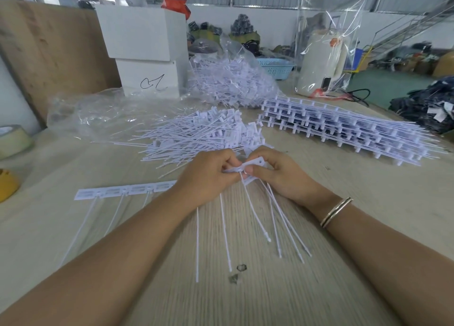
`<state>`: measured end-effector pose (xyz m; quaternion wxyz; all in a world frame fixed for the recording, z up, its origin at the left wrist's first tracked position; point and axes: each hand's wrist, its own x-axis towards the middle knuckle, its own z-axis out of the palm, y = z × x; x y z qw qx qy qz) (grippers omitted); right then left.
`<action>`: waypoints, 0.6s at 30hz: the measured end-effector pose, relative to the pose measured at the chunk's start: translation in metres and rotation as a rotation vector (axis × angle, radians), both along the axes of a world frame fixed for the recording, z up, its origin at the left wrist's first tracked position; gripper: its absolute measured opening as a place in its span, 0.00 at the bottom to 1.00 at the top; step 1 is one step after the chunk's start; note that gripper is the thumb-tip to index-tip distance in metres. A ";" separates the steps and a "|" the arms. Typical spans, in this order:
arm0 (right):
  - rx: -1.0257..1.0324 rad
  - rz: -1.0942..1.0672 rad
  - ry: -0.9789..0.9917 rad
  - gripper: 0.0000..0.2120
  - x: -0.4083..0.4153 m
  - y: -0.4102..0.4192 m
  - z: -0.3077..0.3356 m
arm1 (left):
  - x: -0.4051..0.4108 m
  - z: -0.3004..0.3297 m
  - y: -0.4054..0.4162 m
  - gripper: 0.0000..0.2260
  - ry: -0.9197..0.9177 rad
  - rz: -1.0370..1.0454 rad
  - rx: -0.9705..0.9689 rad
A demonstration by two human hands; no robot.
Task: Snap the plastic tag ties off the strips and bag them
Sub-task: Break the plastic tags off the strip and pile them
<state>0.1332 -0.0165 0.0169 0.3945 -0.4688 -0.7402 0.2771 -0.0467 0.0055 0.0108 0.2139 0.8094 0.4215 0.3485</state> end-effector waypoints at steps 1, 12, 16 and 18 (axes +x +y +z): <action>0.022 0.001 -0.015 0.03 0.000 0.000 0.000 | 0.000 0.000 0.000 0.07 -0.045 -0.013 -0.031; 0.077 0.027 -0.015 0.05 0.002 0.004 -0.004 | -0.002 -0.002 0.006 0.07 -0.177 -0.095 -0.200; 0.100 0.038 0.002 0.09 0.002 0.004 -0.003 | -0.003 0.000 0.007 0.02 -0.205 -0.140 -0.211; 0.108 0.017 0.109 0.10 0.003 0.003 -0.002 | -0.005 0.000 0.007 0.01 -0.211 -0.139 -0.208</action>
